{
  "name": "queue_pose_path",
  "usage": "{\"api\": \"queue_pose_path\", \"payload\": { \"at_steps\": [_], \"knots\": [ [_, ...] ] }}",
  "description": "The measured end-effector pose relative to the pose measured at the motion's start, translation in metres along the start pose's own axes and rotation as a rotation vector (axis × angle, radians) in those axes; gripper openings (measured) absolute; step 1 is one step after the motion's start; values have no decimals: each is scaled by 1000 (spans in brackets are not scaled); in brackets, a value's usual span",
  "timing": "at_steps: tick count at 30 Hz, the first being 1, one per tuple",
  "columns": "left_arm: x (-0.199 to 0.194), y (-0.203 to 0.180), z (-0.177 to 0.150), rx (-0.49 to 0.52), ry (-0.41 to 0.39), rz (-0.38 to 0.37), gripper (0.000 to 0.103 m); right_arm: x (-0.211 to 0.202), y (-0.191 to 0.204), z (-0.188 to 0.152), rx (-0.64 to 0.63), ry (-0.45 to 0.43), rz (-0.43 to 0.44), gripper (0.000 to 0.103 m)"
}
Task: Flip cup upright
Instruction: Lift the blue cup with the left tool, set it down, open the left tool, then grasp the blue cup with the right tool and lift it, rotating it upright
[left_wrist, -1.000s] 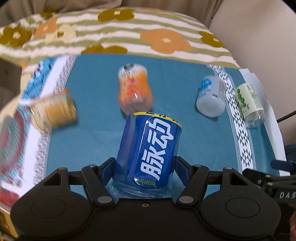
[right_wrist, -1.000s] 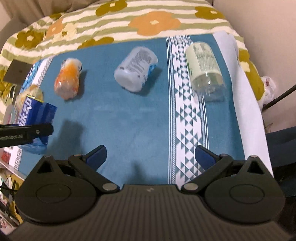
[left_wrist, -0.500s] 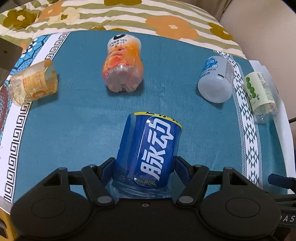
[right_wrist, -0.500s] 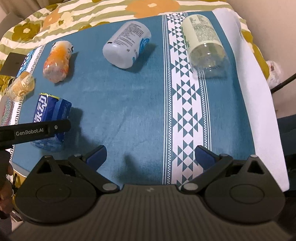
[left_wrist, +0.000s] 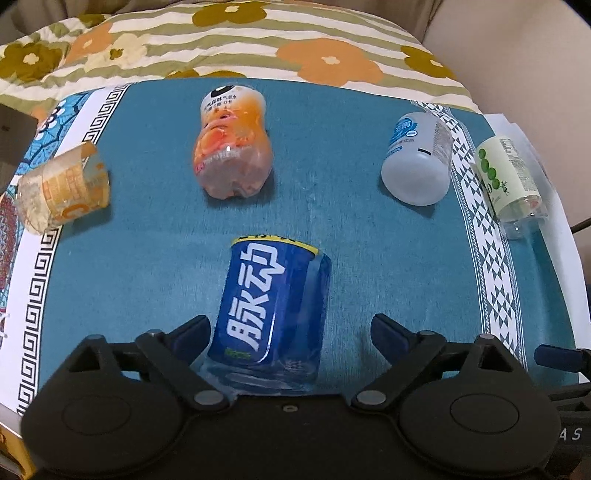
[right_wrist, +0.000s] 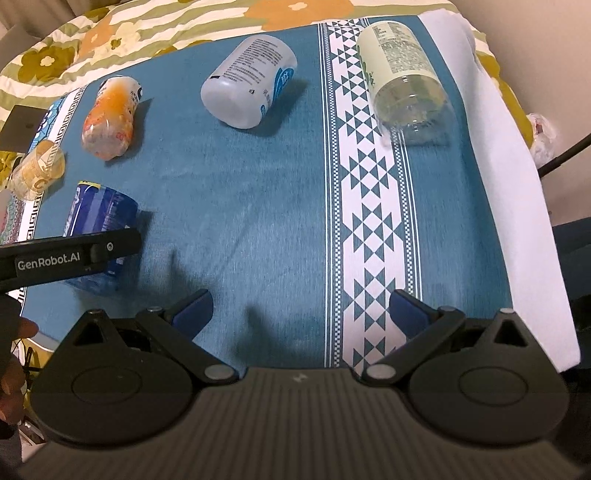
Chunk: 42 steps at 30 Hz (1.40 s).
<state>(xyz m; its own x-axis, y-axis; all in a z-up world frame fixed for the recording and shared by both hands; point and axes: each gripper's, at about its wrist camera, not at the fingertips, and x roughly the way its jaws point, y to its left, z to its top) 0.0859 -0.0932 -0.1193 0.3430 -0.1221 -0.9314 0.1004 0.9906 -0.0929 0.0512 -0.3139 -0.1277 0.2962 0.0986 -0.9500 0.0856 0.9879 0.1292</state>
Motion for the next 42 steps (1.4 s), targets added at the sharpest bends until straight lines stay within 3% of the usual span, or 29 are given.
{"api": "queue_pose_path", "payload": {
  "at_steps": [21,24,29,36,42],
  "knots": [
    [-34,25,-4,52,-21,-31,96,-23,30,8,-3,-41,-25,103],
    [-51,38,-7,50,-47,-27,103,-34,40,20,-16,-56,-12,103],
    [-64,66,-8,66,-54,14,103,-35,64,51,-18,-13,95,103],
    [-63,118,-8,42,-41,34,103,0,98,85,106,94,230,103],
    [-57,157,-9,-10,-26,31,103,33,118,95,213,171,276,103]
  ]
}}
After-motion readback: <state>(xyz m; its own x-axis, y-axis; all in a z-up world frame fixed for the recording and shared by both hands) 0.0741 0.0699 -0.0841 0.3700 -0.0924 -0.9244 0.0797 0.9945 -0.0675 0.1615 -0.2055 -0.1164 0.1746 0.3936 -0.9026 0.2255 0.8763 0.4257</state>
